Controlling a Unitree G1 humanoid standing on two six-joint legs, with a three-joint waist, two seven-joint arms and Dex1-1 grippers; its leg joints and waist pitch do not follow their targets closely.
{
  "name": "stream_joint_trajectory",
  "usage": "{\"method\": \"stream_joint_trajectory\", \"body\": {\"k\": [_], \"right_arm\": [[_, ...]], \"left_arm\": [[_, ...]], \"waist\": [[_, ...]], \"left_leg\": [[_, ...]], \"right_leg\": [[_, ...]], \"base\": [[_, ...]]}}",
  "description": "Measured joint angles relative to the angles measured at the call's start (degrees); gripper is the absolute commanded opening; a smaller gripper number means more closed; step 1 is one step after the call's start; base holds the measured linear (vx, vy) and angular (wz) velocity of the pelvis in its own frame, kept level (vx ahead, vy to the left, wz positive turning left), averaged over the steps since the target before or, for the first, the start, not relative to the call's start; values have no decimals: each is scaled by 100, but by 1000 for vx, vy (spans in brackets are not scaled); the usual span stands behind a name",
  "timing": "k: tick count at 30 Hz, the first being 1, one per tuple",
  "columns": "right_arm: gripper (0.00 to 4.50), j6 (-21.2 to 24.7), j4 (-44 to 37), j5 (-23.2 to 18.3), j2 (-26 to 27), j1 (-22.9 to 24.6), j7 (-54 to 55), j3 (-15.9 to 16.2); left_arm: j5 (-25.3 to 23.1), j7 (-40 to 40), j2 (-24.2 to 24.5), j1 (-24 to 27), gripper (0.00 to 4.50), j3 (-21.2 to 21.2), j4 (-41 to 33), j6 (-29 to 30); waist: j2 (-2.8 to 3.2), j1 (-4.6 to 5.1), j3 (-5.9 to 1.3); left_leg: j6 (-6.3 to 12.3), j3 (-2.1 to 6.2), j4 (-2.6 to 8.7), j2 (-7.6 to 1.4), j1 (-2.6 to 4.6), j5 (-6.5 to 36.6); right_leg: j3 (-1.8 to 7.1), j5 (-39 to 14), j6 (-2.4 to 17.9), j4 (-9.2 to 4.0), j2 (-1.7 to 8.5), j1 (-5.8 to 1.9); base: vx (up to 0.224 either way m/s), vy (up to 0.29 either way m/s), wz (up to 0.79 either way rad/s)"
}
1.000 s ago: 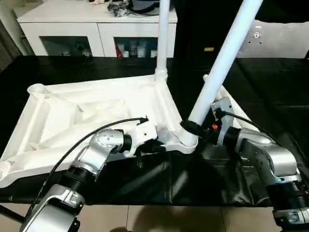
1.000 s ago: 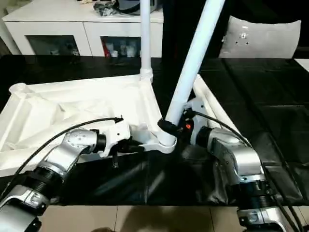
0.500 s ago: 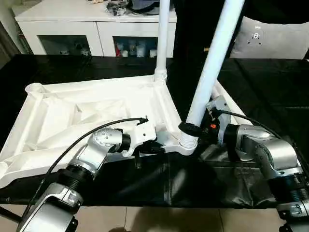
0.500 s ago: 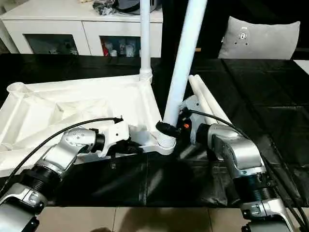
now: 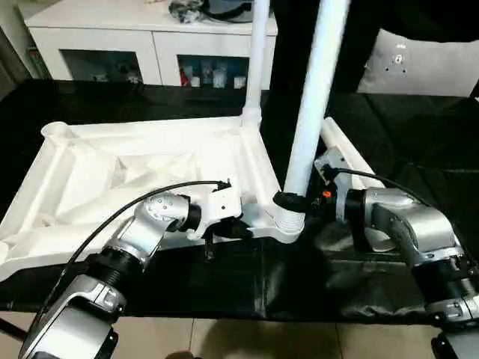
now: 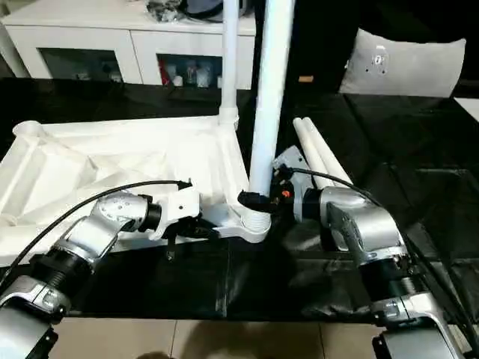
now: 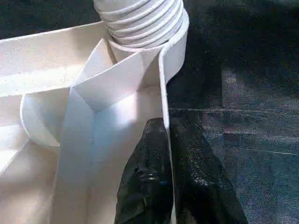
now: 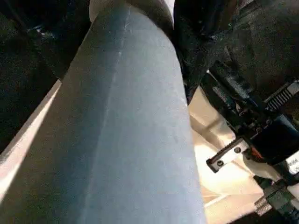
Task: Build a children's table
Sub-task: Insert table leg to table base
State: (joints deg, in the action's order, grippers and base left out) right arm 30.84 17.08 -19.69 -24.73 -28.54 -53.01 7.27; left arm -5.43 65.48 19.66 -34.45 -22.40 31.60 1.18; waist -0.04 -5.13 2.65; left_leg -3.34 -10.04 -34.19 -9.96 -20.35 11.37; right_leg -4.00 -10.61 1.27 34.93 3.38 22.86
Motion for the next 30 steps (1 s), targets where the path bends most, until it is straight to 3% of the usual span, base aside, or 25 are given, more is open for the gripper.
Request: {"method": "stream_joint_trajectory", "body": {"k": [8,11,16,23,30], "right_arm": [[188,-501,109,-361,258,536,0,-543],[188,-791,71,-509,382,875,9,-767],[188,-1338,-23,-478,514,1144,132,-793],[188,-1922,-130,185,335,1017,219,-252],[188,-1582,-138,459,-120,612,-374,209]], "left_arm": [[14,-85,-20,12,0,2,4,4],[28,-78,-40,28,0,4,10,8],[64,-78,-37,36,0,2,47,8],[-2,-109,-5,28,0,-13,101,7],[-2,63,18,-128,0,-174,246,-185]], "waist": [[26,-11,-3],[63,-16,-18],[146,-9,-41],[217,36,-39],[195,17,-53]], "left_leg": [[0,2,1,0,18,2],[4,3,3,1,18,7],[5,2,11,2,19,9],[4,8,22,2,45,9],[14,10,44,5,41,15]], "right_leg": [[-2,3,15,-2,0,-19],[-2,-1,10,-11,0,-25],[-4,-1,12,-18,0,-27],[-12,-15,-12,-51,-1,-82],[-15,-9,-4,-86,-1,-98]], "base": [[0,0,0],[0,0,0],[0,0,0],[0,0,0],[0,0,0]]}}
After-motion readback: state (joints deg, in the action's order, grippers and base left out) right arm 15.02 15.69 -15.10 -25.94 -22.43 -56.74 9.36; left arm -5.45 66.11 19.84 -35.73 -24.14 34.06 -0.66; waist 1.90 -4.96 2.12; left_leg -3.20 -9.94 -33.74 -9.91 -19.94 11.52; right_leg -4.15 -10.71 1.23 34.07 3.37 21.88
